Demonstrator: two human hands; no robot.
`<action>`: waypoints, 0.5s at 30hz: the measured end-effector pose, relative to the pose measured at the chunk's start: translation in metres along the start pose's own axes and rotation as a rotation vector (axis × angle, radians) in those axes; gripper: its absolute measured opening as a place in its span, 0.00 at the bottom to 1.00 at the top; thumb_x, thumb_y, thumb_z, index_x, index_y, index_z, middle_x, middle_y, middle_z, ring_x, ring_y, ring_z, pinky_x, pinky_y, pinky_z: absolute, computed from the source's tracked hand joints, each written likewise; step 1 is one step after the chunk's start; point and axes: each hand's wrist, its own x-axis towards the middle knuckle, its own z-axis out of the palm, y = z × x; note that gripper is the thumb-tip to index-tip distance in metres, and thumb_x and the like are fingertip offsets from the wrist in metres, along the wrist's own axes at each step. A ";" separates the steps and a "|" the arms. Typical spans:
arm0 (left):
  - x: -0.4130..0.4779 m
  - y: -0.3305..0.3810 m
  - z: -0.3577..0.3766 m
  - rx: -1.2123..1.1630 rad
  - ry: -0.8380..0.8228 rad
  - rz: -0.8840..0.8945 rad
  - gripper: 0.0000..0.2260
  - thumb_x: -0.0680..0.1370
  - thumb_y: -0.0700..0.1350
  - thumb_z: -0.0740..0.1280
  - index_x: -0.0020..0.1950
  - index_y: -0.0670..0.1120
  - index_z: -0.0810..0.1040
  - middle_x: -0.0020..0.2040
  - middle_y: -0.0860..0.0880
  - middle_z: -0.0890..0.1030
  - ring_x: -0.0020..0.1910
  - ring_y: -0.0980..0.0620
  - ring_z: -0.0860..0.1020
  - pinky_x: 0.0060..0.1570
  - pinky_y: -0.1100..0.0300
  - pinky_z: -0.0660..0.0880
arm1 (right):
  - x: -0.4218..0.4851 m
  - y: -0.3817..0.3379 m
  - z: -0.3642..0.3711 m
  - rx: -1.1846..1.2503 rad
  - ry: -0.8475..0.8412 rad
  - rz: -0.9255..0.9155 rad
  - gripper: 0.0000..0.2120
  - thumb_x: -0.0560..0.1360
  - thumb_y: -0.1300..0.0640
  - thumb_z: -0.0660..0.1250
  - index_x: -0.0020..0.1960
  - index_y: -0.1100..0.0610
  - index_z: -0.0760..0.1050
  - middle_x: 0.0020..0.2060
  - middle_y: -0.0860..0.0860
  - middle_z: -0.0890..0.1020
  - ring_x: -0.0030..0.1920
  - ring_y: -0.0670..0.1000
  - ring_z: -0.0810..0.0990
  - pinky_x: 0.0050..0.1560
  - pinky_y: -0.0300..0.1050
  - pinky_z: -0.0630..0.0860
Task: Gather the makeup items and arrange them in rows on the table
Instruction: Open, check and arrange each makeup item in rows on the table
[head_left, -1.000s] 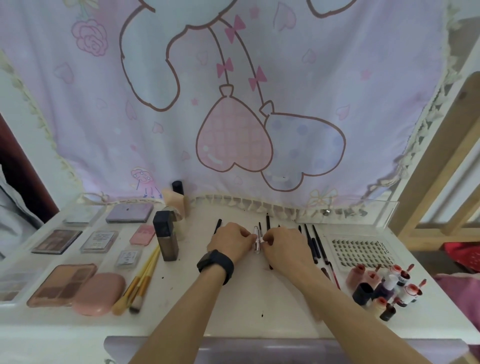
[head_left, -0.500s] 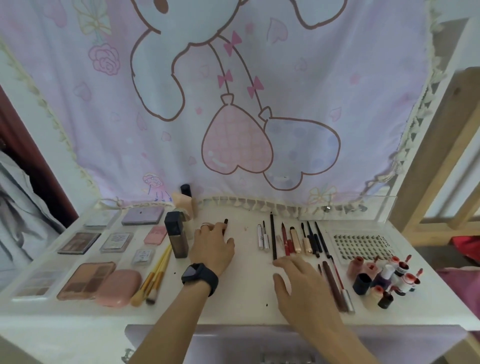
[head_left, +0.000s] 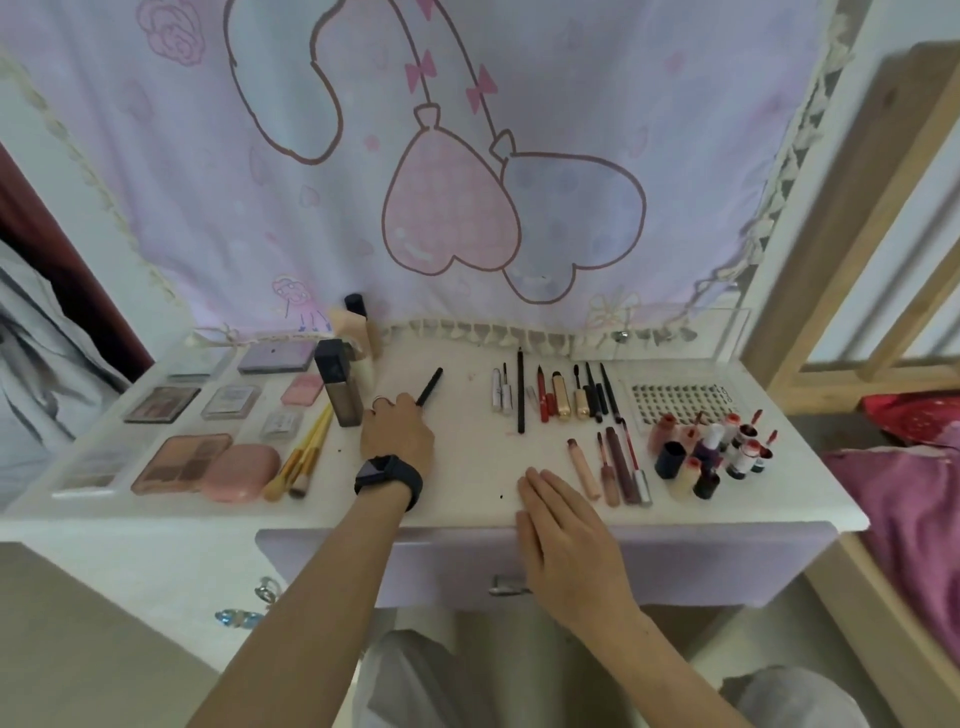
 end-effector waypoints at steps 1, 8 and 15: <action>-0.005 -0.001 -0.001 -0.063 0.007 -0.018 0.11 0.84 0.43 0.55 0.60 0.41 0.74 0.58 0.38 0.75 0.55 0.38 0.73 0.55 0.49 0.70 | -0.001 0.001 0.001 0.020 0.006 0.005 0.22 0.82 0.52 0.56 0.66 0.63 0.80 0.65 0.56 0.81 0.67 0.54 0.78 0.70 0.50 0.71; -0.070 -0.013 -0.008 -0.643 0.091 -0.079 0.09 0.83 0.45 0.61 0.61 0.46 0.78 0.53 0.47 0.74 0.49 0.51 0.73 0.52 0.60 0.67 | -0.003 0.003 0.006 0.078 0.031 0.015 0.19 0.81 0.55 0.62 0.67 0.63 0.79 0.65 0.56 0.81 0.68 0.55 0.78 0.71 0.51 0.72; -0.114 -0.014 -0.021 -0.810 0.028 0.066 0.06 0.82 0.46 0.64 0.57 0.54 0.78 0.51 0.57 0.80 0.50 0.64 0.76 0.44 0.76 0.69 | 0.006 -0.005 -0.016 0.428 -0.073 0.241 0.16 0.81 0.50 0.67 0.66 0.54 0.79 0.64 0.43 0.79 0.66 0.32 0.70 0.69 0.41 0.70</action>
